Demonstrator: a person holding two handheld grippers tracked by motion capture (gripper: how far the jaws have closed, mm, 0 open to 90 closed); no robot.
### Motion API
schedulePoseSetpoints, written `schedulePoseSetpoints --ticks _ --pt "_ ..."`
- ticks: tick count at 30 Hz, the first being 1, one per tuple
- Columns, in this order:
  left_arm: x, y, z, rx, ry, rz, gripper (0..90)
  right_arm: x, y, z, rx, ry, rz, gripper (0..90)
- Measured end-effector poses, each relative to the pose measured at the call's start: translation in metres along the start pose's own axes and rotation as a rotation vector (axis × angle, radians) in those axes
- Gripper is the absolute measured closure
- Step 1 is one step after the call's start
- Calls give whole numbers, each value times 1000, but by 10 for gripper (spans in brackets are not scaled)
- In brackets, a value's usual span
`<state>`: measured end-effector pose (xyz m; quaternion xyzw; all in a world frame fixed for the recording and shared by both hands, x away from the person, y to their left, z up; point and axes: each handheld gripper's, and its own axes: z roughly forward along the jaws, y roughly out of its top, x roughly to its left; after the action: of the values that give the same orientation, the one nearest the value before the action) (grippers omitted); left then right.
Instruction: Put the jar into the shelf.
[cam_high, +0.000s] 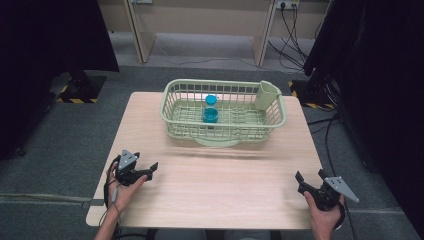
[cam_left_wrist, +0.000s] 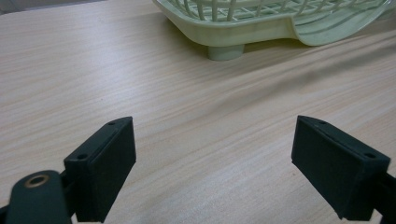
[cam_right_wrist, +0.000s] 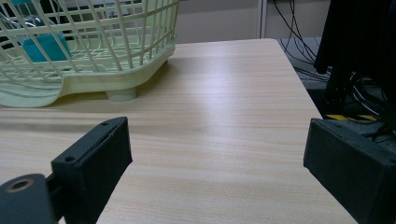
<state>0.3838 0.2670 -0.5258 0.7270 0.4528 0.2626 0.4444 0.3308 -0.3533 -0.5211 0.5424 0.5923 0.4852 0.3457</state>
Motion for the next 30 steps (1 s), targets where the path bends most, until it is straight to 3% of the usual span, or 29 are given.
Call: schedulePoseSetpoints --ticks 18,30 --pt "-3 -2 2 15 14 26 143 0 0 0 -1 1 2 79" --pt "-2 -2 2 14 7 19 141 0 0 0 0 2 3 78"
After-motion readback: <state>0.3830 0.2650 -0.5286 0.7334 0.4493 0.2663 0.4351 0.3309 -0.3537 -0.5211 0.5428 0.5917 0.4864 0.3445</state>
